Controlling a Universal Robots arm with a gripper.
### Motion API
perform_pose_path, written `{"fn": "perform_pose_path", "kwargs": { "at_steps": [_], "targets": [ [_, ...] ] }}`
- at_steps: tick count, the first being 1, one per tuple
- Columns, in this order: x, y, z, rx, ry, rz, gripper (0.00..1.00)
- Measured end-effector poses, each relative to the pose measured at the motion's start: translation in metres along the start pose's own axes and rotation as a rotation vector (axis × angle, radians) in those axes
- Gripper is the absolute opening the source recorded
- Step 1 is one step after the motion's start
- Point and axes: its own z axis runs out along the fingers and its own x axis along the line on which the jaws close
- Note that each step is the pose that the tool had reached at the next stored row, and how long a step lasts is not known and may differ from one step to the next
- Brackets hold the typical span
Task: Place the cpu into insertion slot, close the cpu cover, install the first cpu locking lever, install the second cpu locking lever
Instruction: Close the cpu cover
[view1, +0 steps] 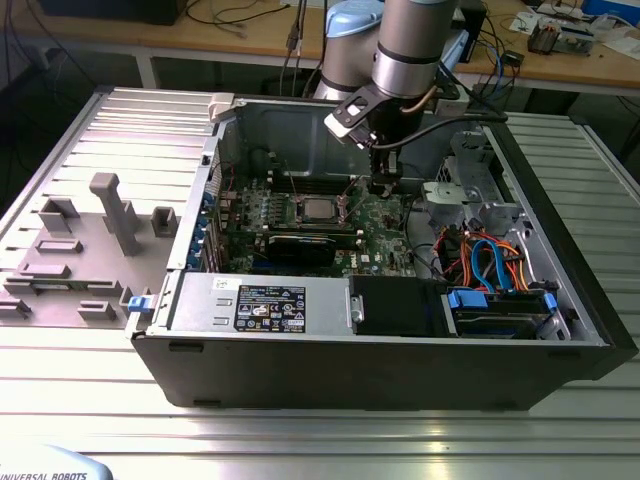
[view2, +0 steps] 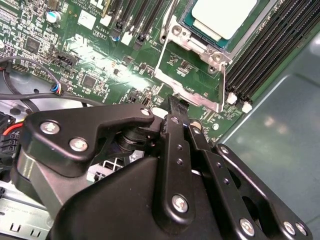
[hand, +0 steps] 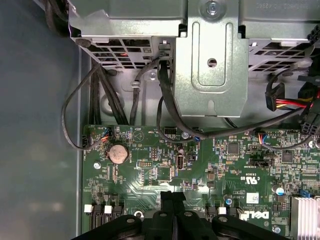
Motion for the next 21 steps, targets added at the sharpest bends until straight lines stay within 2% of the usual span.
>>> {"fn": "perform_pose_path", "kwargs": {
  "at_steps": [21],
  "targets": [
    [0.0001, -0.0044, 0.0, 0.0, 0.0, 0.0, 0.11]
  ]
}}
